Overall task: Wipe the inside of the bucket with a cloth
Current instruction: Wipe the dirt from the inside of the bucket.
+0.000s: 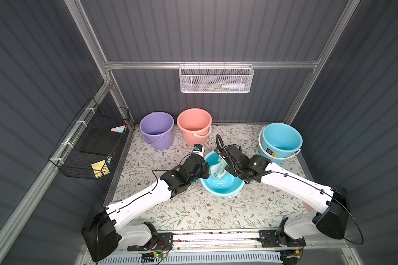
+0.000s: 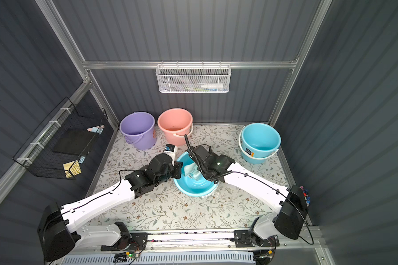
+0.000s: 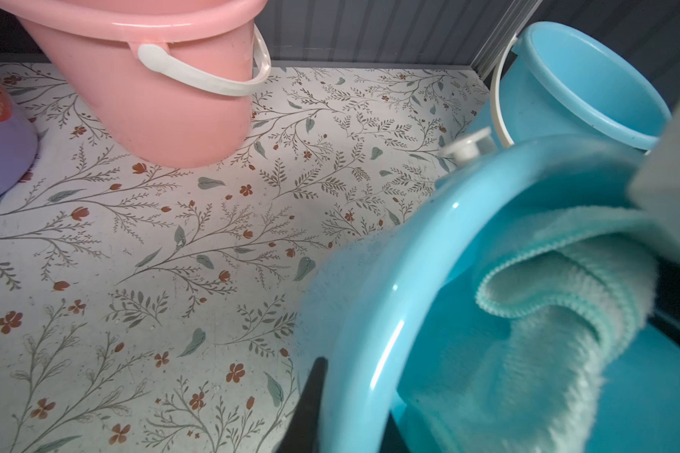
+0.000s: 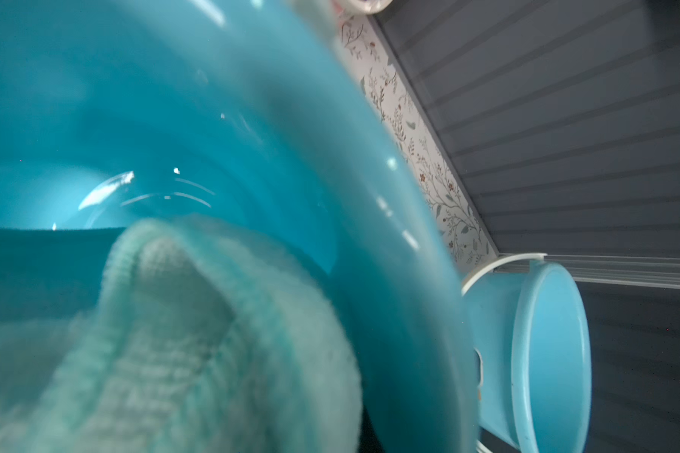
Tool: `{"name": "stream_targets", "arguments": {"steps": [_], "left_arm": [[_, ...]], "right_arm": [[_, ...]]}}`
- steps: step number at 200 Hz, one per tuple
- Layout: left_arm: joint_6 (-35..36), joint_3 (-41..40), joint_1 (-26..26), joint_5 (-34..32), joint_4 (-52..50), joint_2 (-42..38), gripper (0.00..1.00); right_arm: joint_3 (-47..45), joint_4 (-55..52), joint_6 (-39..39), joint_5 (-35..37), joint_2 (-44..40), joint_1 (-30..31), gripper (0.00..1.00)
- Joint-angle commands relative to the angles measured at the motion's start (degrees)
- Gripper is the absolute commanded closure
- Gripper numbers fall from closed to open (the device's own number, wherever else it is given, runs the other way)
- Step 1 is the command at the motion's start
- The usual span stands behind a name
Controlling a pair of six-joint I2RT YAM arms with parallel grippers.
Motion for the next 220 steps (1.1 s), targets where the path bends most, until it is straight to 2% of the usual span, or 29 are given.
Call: {"name": "stream_targets", "arguments": {"steps": [1, 55, 106, 137, 157, 182, 192, 199, 220], "left_arm": [[0.7, 0.2, -0.2, 1.1, -4.1, -0.7, 1.0], [0.7, 0.5, -0.2, 1.1, -4.5, -0.9, 1.0], [0.8, 0.5, -0.2, 1.3, -4.3, -0.6, 1.0], [0.9, 0.6, -0.2, 1.6, -4.2, -0.4, 1.0], [0.9, 0.5, -0.2, 1.6, -4.2, -0.4, 1.0], [0.9, 0.6, -0.2, 1.8, -4.2, -0.4, 1.0], [0.9, 0.5, -0.2, 1.8, -4.1, -0.5, 1.0], [0.9, 0.4, -0.2, 1.9, -4.0, -0.6, 1.0], [1.0, 0.3, -0.2, 2.1, -3.9, -0.7, 1.0]], "right_arm": [[2.9, -14.4, -0.6, 3.4, -1.1, -1.8, 1.0], [4.5, -28.5, -0.6, -17.6, -2.0, -1.9, 1.0], [3.3, -33.8, 0.2, -29.6, -0.4, -1.9, 1.0], [2.3, -29.4, 0.3, -42.6, -0.9, -1.9, 1.0], [1.9, -24.5, 1.2, -48.4, -0.6, -1.9, 1.0], [2.4, -19.5, 3.5, -50.9, 1.0, -1.7, 1.0], [2.4, -16.5, 5.5, -50.9, 1.6, -1.6, 1.0], [2.4, -14.5, 6.6, -53.6, 2.1, -1.4, 1.0], [1.8, -7.2, 11.9, -53.5, 2.6, -0.9, 1.0]]}}
